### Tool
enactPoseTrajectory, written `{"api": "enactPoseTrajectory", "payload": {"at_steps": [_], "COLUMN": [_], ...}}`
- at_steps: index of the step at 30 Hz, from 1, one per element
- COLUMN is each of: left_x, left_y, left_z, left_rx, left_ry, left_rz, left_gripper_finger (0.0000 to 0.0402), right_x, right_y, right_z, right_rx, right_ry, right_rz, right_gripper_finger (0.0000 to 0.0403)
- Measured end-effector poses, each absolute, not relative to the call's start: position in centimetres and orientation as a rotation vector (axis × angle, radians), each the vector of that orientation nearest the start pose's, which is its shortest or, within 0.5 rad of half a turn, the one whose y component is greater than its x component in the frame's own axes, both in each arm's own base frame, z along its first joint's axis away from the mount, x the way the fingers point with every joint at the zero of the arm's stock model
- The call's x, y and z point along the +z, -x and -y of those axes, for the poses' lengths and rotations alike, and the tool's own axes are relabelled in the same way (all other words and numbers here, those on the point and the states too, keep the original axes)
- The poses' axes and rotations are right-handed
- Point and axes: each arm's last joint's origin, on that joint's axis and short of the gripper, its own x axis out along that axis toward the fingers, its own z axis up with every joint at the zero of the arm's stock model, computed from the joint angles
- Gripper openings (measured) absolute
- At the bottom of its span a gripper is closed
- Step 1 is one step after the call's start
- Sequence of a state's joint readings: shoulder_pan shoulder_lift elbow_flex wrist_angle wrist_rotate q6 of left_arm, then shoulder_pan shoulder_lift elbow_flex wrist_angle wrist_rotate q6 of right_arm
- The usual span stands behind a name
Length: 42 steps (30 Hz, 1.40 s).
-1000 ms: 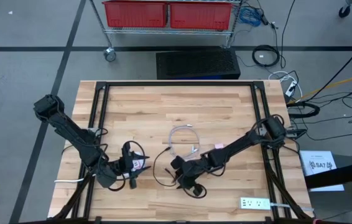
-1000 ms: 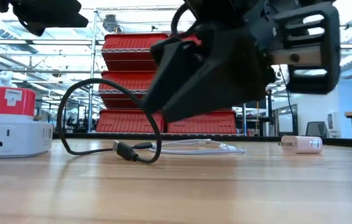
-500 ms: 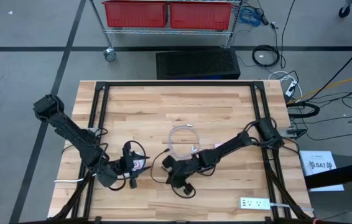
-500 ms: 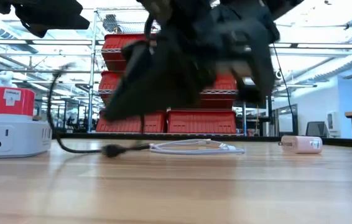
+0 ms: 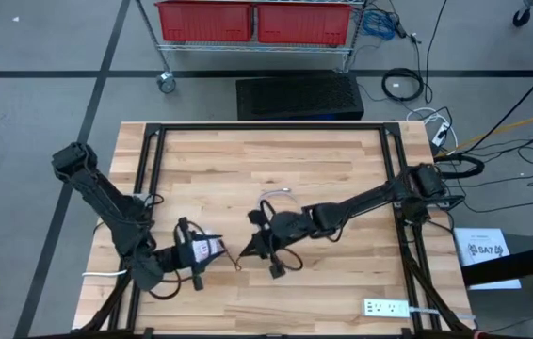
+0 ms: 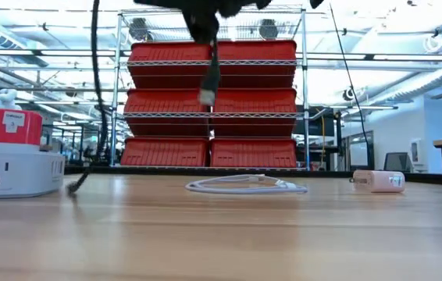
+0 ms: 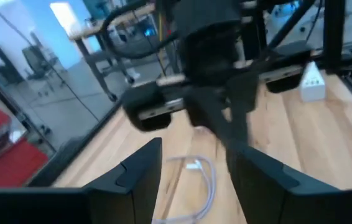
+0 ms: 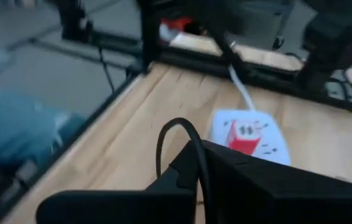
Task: Insert USB
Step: Insert the black charger cable into the red charger adapter on the left white outlet extension
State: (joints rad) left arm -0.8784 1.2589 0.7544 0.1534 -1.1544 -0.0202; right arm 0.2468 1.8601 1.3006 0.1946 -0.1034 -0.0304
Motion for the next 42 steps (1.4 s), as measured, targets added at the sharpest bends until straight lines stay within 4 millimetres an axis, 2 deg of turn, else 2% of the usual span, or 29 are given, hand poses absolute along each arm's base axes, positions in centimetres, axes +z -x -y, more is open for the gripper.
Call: {"api": "enactPoseTrajectory", "payload": {"at_steps": [5,12,20,24,29,31,34,39,42], "left_x": [26.6,25.4,24.5,24.1,23.9,23.9,24.0,23.6,23.6], "left_y": [-18.3,-18.6,-20.8,-22.0,-22.4,-22.4,-22.2,-21.9,-21.9], "left_z": [18.5,17.8,16.7,16.4,15.8,15.9,16.1,16.0,16.0], "left_rx": [0.234,0.215,0.149,0.121,0.148,0.146,0.134,0.138,0.133], "left_ry": [-0.285,-0.078,0.171,0.217,0.211,0.207,0.201,0.166,0.136], "left_rz": [-0.183,-0.255,-0.332,-0.342,-0.351,-0.351,-0.355,-0.389,-0.393], "left_gripper_finger": [0.0187,0.0187,0.0187,0.0187,0.0186,0.0174,0.0133,0.0022,0.0013], "right_x": [25.3,25.2,25.2,25.1,24.9,24.8,24.4,24.1,24.1], "right_y": [-41.2,-41.2,-41.2,-41.2,-41.1,-41.1,-40.9,-40.9,-40.8], "right_z": [-9.5,-9.2,-9.1,-9.1,-9.1,-9.1,-9.1,-8.9,-9.0], "right_rx": [0.298,0.274,0.262,0.263,0.264,0.265,0.255,0.223,0.221], "right_ry": [-0.018,0.018,0.052,0.070,0.073,0.074,0.079,0.088,0.088], "right_rz": [-0.337,-0.342,-0.337,-0.336,-0.359,-0.377,-0.417,-0.447,-0.452], "right_gripper_finger": [0.0000,0.0000,0.0000,0.0000,0.0000,0.0000,0.0000,0.0000,0.0000]}}
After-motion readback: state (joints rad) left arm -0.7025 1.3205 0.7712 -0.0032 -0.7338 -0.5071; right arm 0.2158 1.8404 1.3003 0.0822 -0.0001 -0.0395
